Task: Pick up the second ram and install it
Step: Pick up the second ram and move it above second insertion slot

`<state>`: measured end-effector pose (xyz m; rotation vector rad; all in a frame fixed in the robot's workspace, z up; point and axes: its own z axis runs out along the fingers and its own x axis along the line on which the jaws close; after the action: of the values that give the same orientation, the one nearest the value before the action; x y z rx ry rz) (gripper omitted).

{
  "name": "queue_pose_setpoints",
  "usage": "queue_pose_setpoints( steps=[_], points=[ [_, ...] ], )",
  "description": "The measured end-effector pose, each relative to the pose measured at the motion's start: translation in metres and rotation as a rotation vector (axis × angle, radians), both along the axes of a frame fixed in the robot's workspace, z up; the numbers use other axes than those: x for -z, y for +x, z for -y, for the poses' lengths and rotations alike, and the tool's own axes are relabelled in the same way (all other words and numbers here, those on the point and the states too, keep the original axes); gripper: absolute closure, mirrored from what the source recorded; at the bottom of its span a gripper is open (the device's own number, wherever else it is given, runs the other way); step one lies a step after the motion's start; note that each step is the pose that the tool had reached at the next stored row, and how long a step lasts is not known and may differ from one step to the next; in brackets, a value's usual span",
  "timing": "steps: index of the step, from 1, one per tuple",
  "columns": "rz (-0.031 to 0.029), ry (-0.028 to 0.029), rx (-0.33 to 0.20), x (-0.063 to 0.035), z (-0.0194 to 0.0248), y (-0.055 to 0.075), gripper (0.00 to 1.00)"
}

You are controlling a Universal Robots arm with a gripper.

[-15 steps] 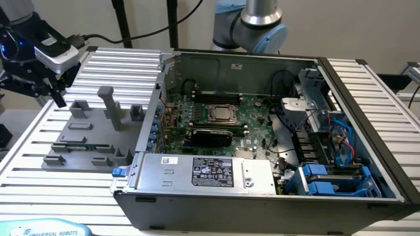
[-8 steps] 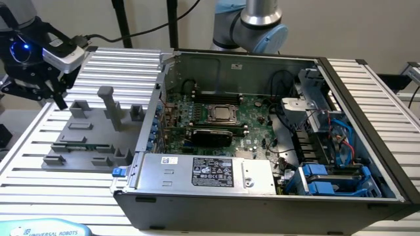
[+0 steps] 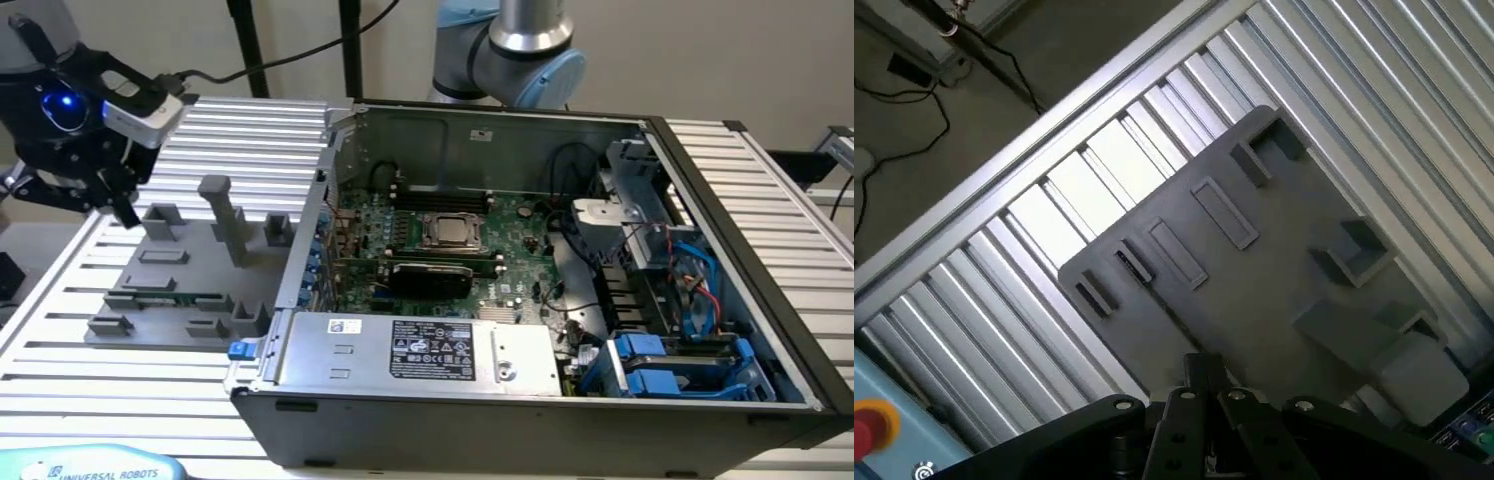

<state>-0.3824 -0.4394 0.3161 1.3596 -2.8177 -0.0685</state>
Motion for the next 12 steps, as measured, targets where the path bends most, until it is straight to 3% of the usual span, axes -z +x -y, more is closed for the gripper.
queue_pose_setpoints(
  steps=[12],
  points=[
    [0.0001,0.0000,-0.219,0.0104,0.0000,0.0000,0.89]
  ],
)
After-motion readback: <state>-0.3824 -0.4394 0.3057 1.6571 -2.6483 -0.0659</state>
